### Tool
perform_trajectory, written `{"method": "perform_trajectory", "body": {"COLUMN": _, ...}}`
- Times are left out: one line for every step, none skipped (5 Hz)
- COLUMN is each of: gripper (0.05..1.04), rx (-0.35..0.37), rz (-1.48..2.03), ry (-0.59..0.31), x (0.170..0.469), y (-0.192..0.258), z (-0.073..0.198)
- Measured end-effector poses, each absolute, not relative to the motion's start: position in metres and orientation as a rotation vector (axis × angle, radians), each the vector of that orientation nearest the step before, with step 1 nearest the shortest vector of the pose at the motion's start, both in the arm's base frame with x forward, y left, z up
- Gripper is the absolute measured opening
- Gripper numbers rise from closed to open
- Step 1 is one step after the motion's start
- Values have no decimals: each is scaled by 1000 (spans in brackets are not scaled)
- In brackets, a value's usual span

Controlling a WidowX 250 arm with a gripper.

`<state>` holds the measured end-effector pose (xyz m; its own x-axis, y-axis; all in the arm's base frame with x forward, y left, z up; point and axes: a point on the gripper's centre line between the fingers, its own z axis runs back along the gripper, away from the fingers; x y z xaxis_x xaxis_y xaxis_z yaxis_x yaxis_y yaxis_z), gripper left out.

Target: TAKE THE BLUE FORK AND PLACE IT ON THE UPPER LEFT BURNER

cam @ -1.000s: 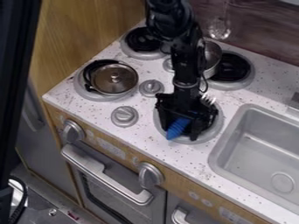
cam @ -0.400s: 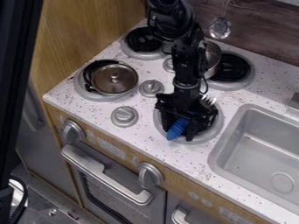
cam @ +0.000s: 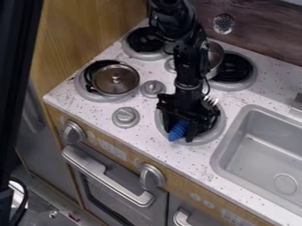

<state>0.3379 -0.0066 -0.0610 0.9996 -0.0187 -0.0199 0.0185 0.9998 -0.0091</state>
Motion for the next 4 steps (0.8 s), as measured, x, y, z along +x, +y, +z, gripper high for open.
{"method": "perform_trajectory", "body": {"gripper": 487, "rx": -1, "rz": 3, "ry": 15, "x": 329, "y": -2, "z": -54}}
{"method": "perform_trajectory", "body": {"gripper": 425, "rx": 0, "rz": 12, "ry": 9, "x": 329, "y": 0, "z": -51}}
{"method": "perform_trajectory", "body": {"gripper": 424, "rx": -6, "rz": 19, "ry": 18, "x": 326, "y": 0, "z": -53}}
{"method": "perform_trajectory", "body": {"gripper": 424, "rx": -15, "rz": 24, "ry": 15, "x": 326, "y": -1, "z": -53}}
